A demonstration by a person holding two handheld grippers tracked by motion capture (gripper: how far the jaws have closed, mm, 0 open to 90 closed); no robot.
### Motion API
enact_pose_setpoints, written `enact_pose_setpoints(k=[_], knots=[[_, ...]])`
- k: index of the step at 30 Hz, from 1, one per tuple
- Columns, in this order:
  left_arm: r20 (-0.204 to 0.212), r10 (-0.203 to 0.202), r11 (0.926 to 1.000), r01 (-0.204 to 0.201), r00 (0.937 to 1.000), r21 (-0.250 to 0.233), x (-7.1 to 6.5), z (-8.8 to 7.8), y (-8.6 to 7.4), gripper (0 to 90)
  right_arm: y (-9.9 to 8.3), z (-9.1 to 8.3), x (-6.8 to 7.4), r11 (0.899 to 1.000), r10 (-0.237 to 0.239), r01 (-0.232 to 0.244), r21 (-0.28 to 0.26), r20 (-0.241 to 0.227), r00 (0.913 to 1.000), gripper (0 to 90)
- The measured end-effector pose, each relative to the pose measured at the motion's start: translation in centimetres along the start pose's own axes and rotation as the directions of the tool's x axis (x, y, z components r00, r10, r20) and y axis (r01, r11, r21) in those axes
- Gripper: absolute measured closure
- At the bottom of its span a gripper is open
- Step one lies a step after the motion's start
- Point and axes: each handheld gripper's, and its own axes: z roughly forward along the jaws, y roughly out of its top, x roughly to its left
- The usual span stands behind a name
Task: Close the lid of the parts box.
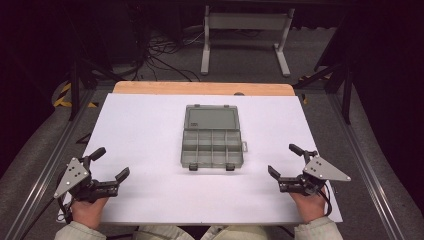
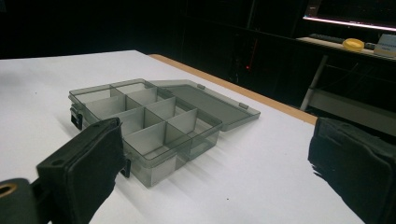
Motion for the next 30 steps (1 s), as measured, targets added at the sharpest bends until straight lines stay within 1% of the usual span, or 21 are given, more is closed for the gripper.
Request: enact_pose_setpoints(k=[2, 8, 15, 16, 25, 26, 27, 29, 30], knots=[[-0.003, 0.006, 1.0000, -0.006, 1.0000, -0.004, -0.1, 0.0, 0.0, 0.3, 0.0, 0.0, 0.0, 1.000, -0.002, 0.002, -0.001, -0.002, 1.0000, 3.7], [0.011, 0.018, 0.9998, -0.018, 0.9998, -0.009, -0.2, 0.1, 0.0, 0.2, 0.0, 0.0, 0.0, 1.000, -0.002, 0.002, -0.001, -0.004, 1.0000, 3.7], [0.012, 0.011, 0.9999, -0.011, 0.9999, -0.004, -0.1, 0.0, 0.0, 0.3, 0.0, 0.1, 0.0, 1.000, -0.003, 0.003, 0.002, -0.008, 1.0000, 3.6], [0.011, 0.006, 1.0000, -0.006, 0.9999, -0.005, -0.1, 0.0, 0.1, 0.3, 0.0, 0.1, 0.0, 1.000, -0.002, 0.002, 0.001, -0.007, 1.0000, 3.6], [0.008, 0.002, 1.0000, -0.002, 1.0000, 0.003, -0.1, 0.1, 0.2, 0.3, 0.0, 0.1, 0.0, 1.000, 0.000, 0.000, 0.005, -0.007, 1.0000, 3.6], [0.005, -0.003, 1.0000, 0.003, 1.0000, 0.006, -0.1, 0.2, 0.1, 0.3, 0.2, 0.2, 0.0, 1.000, -0.006, 0.006, 0.008, 0.002, 1.0000, 3.7], [0.008, -0.014, 0.9998, 0.014, 0.9999, 0.011, 0.0, 0.2, 0.1, 0.4, 0.3, 0.2, -0.1, 1.000, -0.002, 0.002, 0.014, 0.008, 1.0000, 3.7], [0.003, -0.048, 0.9986, 0.048, 0.9989, 0.024, 0.3, 0.5, 0.1, 0.8, 0.8, 0.4, -0.2, 1.000, 0.001, -0.001, 0.026, 0.010, 0.9999, 4.4], [0.005, -0.067, 0.9973, 0.067, 0.9977, 0.029, 0.5, 0.7, 0.2, 1.0, 1.0, 0.5, -0.3, 1.000, 0.006, -0.006, 0.028, 0.004, 1.0000, 5.4]])
